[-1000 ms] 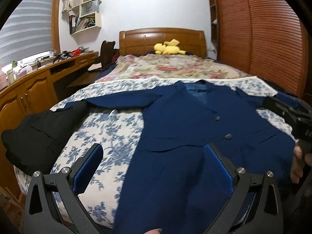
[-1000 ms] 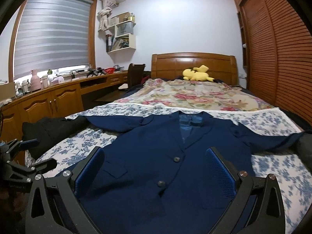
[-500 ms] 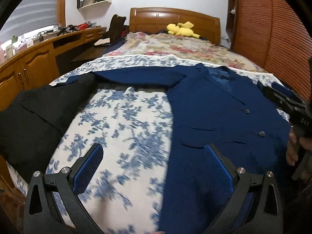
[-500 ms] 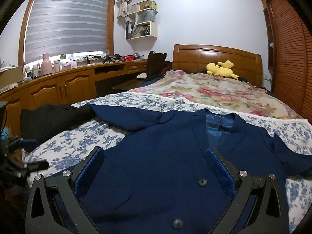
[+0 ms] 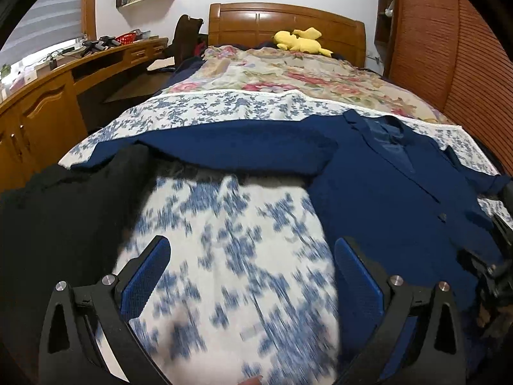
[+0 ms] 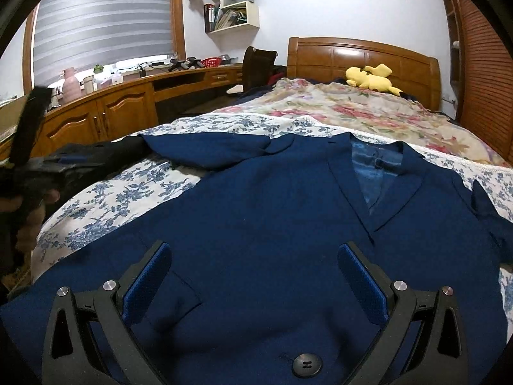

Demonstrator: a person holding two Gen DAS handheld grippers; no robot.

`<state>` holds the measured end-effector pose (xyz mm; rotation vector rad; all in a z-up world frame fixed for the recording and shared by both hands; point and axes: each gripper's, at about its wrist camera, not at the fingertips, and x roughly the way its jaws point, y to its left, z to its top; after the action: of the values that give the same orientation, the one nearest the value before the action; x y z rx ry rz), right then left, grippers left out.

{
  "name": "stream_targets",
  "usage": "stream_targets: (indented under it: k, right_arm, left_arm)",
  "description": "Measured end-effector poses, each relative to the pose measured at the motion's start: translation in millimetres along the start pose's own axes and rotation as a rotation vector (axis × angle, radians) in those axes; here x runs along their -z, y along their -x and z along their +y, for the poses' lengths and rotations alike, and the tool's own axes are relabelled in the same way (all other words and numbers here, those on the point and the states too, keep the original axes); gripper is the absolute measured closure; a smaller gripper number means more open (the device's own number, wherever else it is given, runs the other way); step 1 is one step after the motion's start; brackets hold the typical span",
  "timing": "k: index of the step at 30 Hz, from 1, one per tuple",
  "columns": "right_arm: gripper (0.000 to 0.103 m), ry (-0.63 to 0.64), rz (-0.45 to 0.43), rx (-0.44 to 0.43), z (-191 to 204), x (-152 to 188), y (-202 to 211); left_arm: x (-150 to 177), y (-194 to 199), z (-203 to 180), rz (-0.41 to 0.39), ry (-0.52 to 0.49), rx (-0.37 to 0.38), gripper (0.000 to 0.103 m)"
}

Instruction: Fold large clothes

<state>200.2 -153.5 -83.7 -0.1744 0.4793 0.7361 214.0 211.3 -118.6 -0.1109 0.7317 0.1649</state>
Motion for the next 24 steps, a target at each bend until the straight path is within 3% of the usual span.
stream_targets:
  k: [3,13,18,22,24]
  right_arm:
    - [0.0,0.002,0.003,0.003,0.1,-3.0,-1.0]
    - [0.0,0.007,-0.001,0.012,13.1,-9.7,-15.1]
    - [0.0,0.002,-0.002,0.008,12.9,-8.9,-16.1]
    - [0.0,-0.012,0.003,-0.001,10.4,-7.1,-18.1]
    - [0.0,-0.02,0.004,-0.005,8.6,-6.7,-19.0]
  left_arm:
    - [-17.8,-18.7,6.7,0.008,-0.012,-0.001,0.0]
    - [-66.3,-74.0,26.2,0.051,0.055,0.052,0.015]
    - [-74.8,-113.1,42.2,0.108,0.113,0.006,0.026]
    - [-73.8,-140.0,59.1,0.169,0.19,-0.03,0.041]
    - [-73.5,-147.9,65.6,0.183,0.226,-0.04,0.041]
